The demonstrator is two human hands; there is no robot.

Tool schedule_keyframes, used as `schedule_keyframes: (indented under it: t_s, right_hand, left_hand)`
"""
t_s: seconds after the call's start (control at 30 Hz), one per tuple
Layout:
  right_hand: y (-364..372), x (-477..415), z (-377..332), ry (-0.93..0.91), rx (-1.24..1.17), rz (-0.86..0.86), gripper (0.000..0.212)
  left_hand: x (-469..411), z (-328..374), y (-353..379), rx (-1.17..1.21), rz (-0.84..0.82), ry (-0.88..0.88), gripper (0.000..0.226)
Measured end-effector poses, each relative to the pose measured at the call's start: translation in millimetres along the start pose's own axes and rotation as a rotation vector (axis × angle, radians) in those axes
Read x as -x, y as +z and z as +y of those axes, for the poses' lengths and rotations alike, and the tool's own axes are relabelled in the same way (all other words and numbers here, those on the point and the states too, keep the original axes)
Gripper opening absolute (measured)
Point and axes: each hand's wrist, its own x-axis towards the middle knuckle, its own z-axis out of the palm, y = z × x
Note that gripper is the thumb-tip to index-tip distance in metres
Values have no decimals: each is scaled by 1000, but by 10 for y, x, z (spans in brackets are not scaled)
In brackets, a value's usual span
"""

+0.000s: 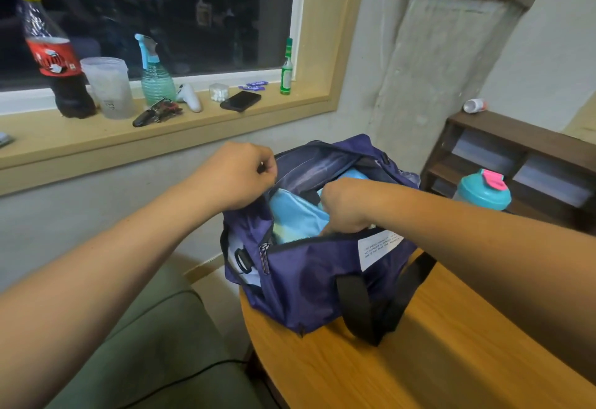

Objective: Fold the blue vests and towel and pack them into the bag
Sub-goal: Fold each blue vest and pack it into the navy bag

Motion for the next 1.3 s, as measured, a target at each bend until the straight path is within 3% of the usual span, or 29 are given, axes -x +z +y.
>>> schedule_keyframes:
  t_s: [0.13, 0.23, 0.37, 0.5, 0.6, 0.83, 1.0, 1.13, 1.3]
  right_hand:
    - [130, -90, 16, -40, -103, -134, 21]
    - [168, -124, -16, -37, -61, -97, 29]
    - [70, -119, -1, -69, -25, 52, 34]
    - [64, -161, 7, -314, -214, 334, 40]
    - [141, -237, 16, -427, -108, 358, 39]
    - [418, -524, 0, -286, -12, 130, 39]
    - [290, -447, 72, -298, -52, 215, 49]
    - [58, -107, 323, -274, -232, 307, 30]
    - [-84, 718, 689, -204, -332, 450, 21]
  left_hand:
    - [0, 34, -12, 10, -15, -10, 15]
    - [-9, 63, -15, 3, -19, -4, 15]
    - [-23, 57, -40, -19, -36, 12, 15]
    - [-37, 52, -62, -28, -43, 24, 12]
    - [-26, 69, -61, -31, -45, 35, 11]
    - [-20, 79, -54, -58, -80, 22, 14]
    - [-27, 106, -59, -71, -97, 27, 11]
    - [-57, 210, -64, -82, -66, 46, 9]
    - [-110, 671, -59, 10, -25, 171, 9]
